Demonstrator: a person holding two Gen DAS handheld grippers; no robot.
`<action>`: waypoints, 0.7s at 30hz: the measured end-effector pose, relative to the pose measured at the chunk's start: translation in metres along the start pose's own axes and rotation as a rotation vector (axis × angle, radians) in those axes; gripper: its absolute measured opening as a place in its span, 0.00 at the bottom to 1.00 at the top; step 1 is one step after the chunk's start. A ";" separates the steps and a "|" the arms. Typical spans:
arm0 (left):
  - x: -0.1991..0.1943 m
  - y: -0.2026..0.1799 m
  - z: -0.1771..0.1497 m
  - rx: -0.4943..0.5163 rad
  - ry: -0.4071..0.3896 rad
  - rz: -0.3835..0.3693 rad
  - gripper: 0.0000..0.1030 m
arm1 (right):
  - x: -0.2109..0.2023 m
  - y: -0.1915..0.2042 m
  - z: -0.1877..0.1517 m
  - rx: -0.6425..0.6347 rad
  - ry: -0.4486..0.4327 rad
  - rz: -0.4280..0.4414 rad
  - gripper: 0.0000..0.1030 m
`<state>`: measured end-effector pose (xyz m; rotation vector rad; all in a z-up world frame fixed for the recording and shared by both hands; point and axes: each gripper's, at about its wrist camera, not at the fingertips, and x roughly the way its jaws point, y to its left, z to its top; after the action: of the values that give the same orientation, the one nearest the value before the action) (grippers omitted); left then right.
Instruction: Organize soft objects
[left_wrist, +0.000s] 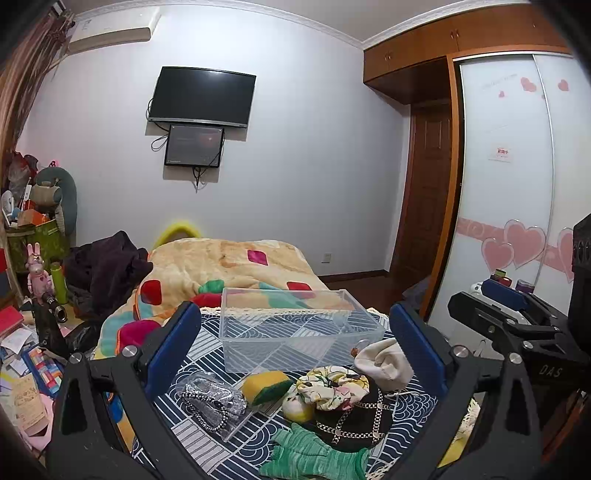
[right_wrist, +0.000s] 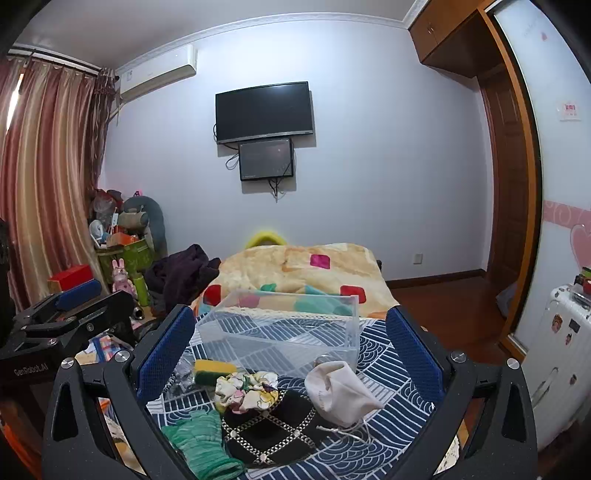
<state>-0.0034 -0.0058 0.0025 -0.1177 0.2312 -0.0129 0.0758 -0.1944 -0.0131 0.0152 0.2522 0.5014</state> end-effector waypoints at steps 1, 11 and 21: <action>0.000 0.000 -0.001 0.000 -0.001 0.001 1.00 | -0.001 0.001 0.000 0.000 -0.001 0.000 1.00; -0.002 0.000 0.001 -0.004 -0.002 -0.006 1.00 | 0.000 0.000 0.001 0.000 -0.005 0.004 1.00; -0.003 -0.001 0.002 -0.005 -0.005 -0.006 1.00 | -0.001 -0.001 0.002 0.001 -0.010 0.007 1.00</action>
<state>-0.0060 -0.0060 0.0051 -0.1239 0.2263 -0.0181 0.0757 -0.1960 -0.0113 0.0199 0.2430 0.5083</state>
